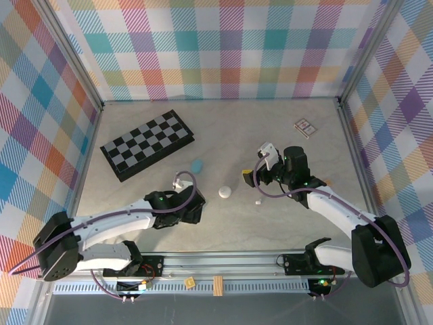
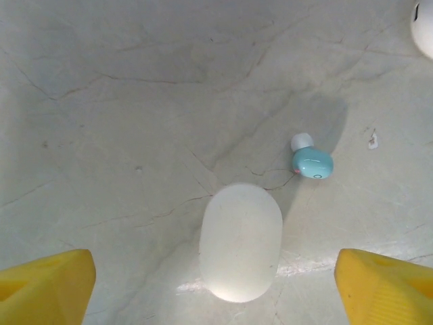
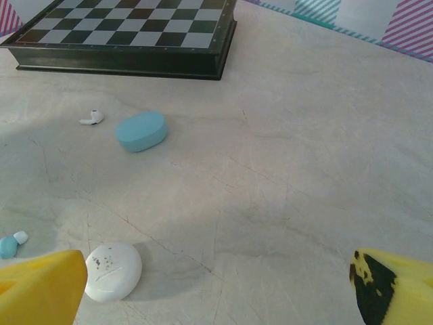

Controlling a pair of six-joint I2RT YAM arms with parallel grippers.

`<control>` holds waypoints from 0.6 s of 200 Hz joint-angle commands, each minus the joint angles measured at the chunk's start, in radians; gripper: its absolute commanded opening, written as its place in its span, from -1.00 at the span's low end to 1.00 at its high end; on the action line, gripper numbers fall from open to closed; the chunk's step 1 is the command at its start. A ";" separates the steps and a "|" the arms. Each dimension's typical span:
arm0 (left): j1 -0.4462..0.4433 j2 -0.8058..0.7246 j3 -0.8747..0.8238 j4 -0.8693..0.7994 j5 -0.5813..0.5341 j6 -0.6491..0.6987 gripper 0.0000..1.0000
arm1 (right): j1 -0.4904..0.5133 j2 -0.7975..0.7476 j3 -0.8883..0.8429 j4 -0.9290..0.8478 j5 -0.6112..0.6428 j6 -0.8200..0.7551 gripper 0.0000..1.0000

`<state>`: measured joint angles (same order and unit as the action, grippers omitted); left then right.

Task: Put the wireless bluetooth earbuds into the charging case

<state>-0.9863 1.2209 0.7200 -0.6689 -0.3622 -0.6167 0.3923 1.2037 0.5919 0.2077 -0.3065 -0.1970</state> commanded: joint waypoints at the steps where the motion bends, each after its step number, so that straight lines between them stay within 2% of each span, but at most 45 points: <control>1: -0.008 0.064 -0.017 0.050 0.043 -0.009 0.74 | 0.000 0.000 0.000 -0.004 -0.031 -0.020 0.98; 46: -0.008 0.160 -0.051 0.140 0.111 -0.009 0.60 | 0.000 -0.014 -0.006 -0.034 -0.024 -0.032 0.98; 90: -0.008 0.183 -0.066 0.146 0.114 -0.013 0.41 | 0.000 -0.018 -0.011 -0.036 -0.022 -0.027 0.98; 104: -0.008 0.183 -0.072 0.146 0.115 -0.010 0.25 | 0.000 -0.017 -0.012 -0.036 -0.020 -0.028 0.98; 120: -0.008 0.182 -0.076 0.146 0.110 -0.012 0.24 | 0.000 -0.012 -0.009 -0.034 -0.020 -0.026 0.98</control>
<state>-0.9863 1.3979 0.6621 -0.5194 -0.2581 -0.6174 0.3923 1.2026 0.5907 0.1783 -0.3080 -0.2035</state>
